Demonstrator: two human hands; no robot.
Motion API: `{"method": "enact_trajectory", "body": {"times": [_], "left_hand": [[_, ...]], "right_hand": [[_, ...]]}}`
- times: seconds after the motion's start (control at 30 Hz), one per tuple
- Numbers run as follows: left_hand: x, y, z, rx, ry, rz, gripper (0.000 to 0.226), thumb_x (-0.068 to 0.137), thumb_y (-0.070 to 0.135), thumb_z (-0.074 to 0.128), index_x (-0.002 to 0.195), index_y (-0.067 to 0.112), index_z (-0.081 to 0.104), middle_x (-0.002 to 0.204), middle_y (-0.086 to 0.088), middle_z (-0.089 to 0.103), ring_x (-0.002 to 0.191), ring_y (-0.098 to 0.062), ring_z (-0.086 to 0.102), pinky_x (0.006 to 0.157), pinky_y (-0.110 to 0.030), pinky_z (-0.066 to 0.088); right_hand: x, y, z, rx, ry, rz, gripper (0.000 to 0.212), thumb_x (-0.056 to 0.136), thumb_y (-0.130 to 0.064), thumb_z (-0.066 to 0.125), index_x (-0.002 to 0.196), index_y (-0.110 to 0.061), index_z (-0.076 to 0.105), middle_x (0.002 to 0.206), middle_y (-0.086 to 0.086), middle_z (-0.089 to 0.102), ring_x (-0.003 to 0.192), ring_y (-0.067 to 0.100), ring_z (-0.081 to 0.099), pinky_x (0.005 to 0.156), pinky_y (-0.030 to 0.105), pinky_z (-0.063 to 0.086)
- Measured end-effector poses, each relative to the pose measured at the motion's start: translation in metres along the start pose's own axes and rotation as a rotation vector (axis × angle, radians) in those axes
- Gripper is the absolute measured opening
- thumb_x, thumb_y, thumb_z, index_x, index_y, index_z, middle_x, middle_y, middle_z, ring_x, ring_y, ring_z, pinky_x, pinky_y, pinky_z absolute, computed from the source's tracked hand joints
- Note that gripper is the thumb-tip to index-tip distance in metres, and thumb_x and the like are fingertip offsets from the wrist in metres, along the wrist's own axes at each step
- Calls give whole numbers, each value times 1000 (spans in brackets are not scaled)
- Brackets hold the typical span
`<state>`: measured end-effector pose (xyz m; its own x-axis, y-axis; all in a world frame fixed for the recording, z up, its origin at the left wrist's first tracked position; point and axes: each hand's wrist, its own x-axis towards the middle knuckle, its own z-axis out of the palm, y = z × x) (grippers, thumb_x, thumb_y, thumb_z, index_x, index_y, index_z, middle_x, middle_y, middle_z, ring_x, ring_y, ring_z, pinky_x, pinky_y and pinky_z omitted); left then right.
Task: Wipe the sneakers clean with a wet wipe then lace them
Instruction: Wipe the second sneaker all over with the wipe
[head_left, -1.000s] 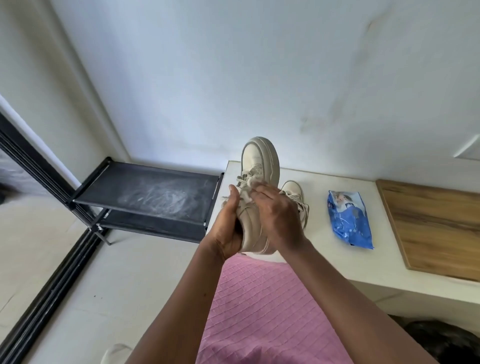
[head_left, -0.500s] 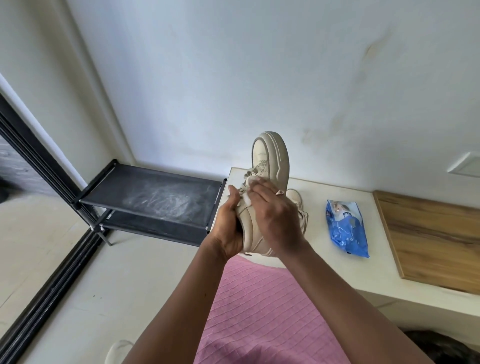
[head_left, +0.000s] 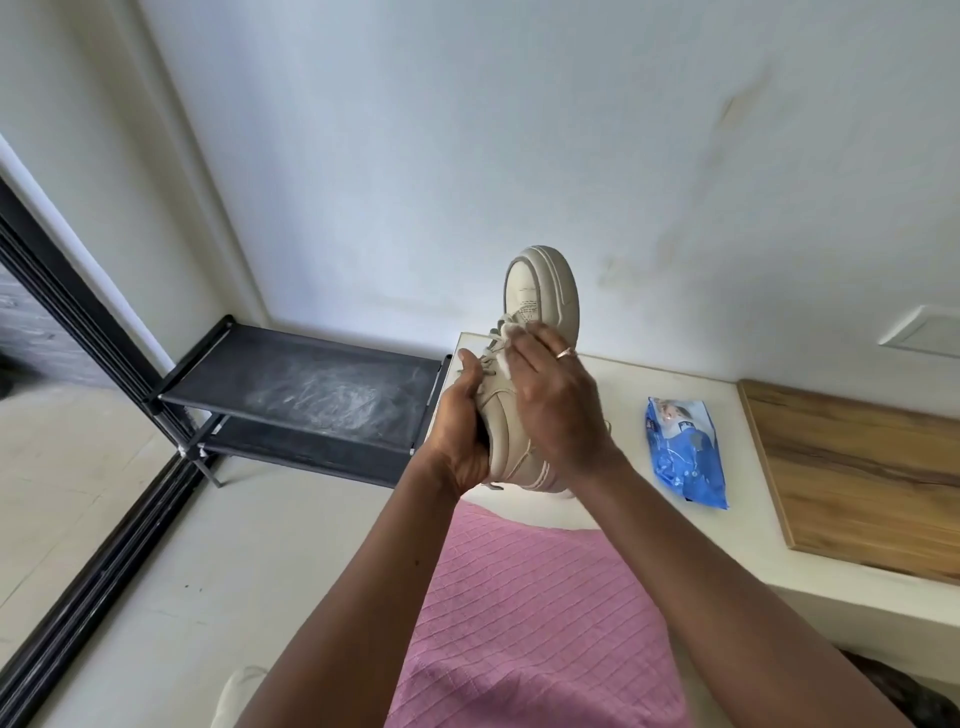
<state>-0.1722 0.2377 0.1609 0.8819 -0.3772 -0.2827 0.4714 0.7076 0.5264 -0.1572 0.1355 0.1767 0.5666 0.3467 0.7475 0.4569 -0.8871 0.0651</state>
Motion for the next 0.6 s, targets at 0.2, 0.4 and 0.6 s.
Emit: {"method": "enact_trajectory", "body": {"times": [0.2, 0.4, 0.6], "left_hand": [[2, 10, -10, 9, 15, 23, 73, 87, 66, 32, 75, 6, 70, 69, -7, 66, 66, -18, 67, 66, -23, 55], [-4, 5, -5, -14, 15, 18, 74, 90, 63, 28, 99, 4, 71, 103, -19, 66, 97, -29, 65, 100, -41, 42], [-6, 6, 2, 14, 34, 50, 68, 93, 60, 27, 98, 8, 70, 97, -13, 70, 93, -23, 67, 90, -33, 52]], "right_hand": [[-35, -34, -23, 256, -104, -136, 41, 98, -6, 29, 105, 7, 66, 111, 18, 66, 108, 29, 59, 102, 34, 43], [-8, -7, -22, 99, -119, -173, 24, 87, -2, 48, 99, 2, 69, 103, 12, 68, 100, 26, 63, 85, 33, 53], [-1, -23, -19, 71, 30, -62, 23, 87, 0, 48, 81, -2, 70, 94, 12, 70, 94, 25, 67, 86, 29, 51]]}}
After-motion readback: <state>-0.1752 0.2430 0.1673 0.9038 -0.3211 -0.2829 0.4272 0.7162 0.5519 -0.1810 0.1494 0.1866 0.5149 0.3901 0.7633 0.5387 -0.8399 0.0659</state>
